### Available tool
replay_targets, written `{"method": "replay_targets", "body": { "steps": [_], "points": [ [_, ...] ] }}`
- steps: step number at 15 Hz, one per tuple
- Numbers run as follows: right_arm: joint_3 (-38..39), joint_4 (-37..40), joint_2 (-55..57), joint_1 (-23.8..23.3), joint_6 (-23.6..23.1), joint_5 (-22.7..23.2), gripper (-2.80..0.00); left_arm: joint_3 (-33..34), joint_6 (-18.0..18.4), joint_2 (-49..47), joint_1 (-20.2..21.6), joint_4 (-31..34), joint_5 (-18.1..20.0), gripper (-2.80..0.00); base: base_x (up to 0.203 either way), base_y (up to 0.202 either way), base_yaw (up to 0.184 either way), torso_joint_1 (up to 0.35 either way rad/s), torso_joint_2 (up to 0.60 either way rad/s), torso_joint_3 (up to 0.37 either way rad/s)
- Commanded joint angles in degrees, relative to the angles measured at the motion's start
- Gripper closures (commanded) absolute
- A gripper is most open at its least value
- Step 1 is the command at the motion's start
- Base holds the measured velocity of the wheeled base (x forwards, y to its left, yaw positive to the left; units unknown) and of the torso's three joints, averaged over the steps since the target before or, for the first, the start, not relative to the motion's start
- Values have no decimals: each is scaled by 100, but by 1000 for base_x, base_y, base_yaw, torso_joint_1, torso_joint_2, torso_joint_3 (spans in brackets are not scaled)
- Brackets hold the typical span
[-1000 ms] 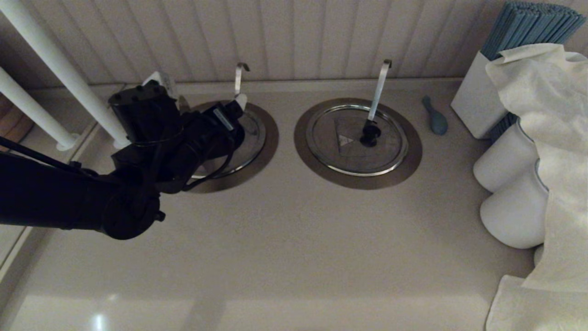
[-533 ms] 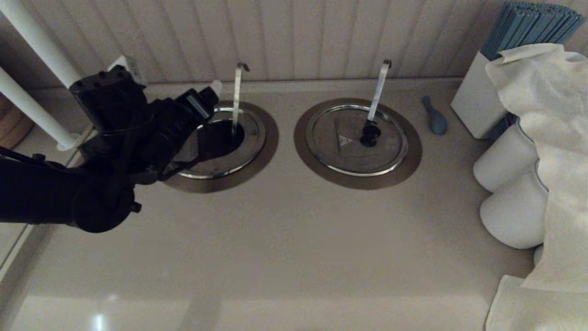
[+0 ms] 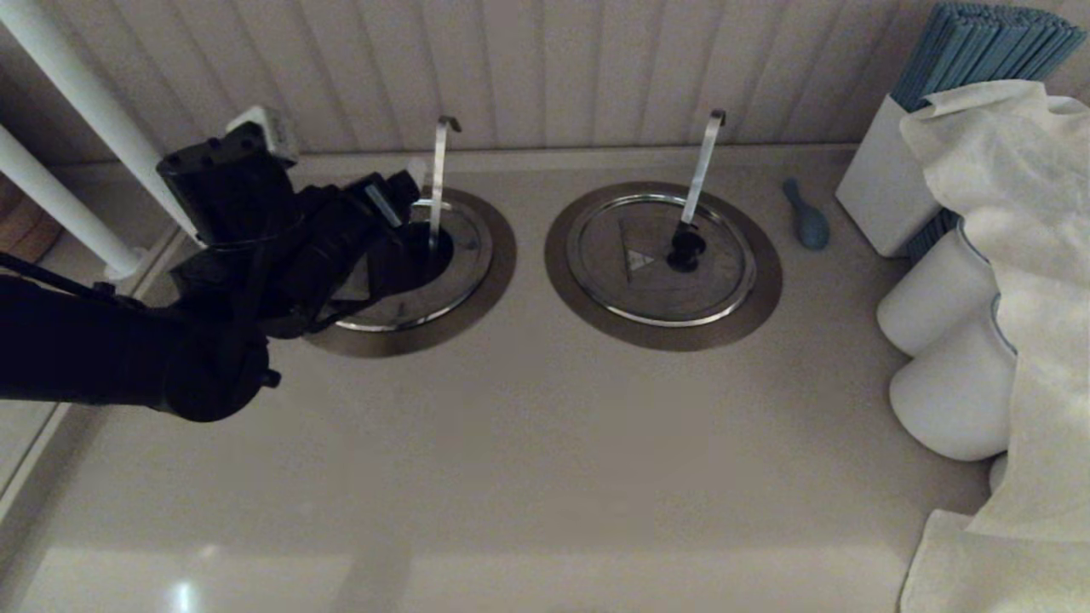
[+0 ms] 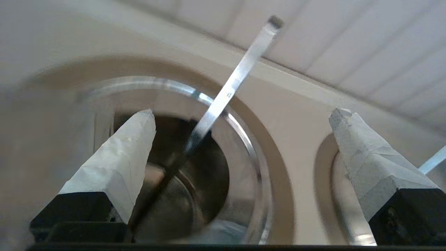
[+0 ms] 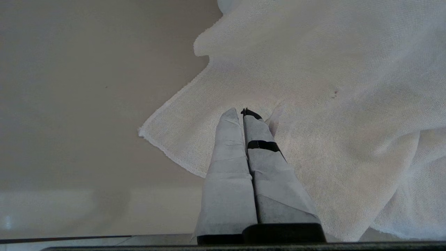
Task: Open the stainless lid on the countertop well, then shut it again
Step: Stir with a spoon
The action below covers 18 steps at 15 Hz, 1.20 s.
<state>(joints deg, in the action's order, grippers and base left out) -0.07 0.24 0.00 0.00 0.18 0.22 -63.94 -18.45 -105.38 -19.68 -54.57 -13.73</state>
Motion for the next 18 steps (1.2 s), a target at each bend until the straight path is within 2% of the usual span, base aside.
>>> {"method": "replay_targets", "body": {
  "steps": [1,2,4,6,7,9,12,14,18],
  "points": [
    [0,2,9,0,-1,4,0,-356,645,-310,-18,-34,56,-280,0,0,0,0,0,0],
    [-1,2,9,0,-1,4,0,-713,1063,-465,-58,-33,106,-280,0,0,0,0,0,0],
    [-1,2,9,0,-1,4,0,-1502,1627,-825,-123,57,142,-280,0,0,0,0,0,0],
    [0,2,9,0,-1,4,0,-2296,1860,-1253,-148,580,169,-280,0,0,0,0,0,0],
    [-1,2,9,0,-1,4,0,-2587,1899,-1490,-154,914,208,-280,0,0,0,0,0,0],
    [-1,2,9,0,-1,4,0,-3024,1915,-1921,-158,1143,234,-280,0,0,0,0,0,0],
    [0,2,9,0,-1,4,0,-3144,1653,-2098,-107,1219,332,-280,0,0,0,0,0,0],
    [-1,2,9,0,-1,4,0,-3453,1659,-2282,-107,1243,469,-280,0,0,0,0,0,0],
    [-1,2,9,0,-1,4,0,-4163,1652,-2841,-90,1337,464,-280,0,0,0,0,0,0]
  ]
}}
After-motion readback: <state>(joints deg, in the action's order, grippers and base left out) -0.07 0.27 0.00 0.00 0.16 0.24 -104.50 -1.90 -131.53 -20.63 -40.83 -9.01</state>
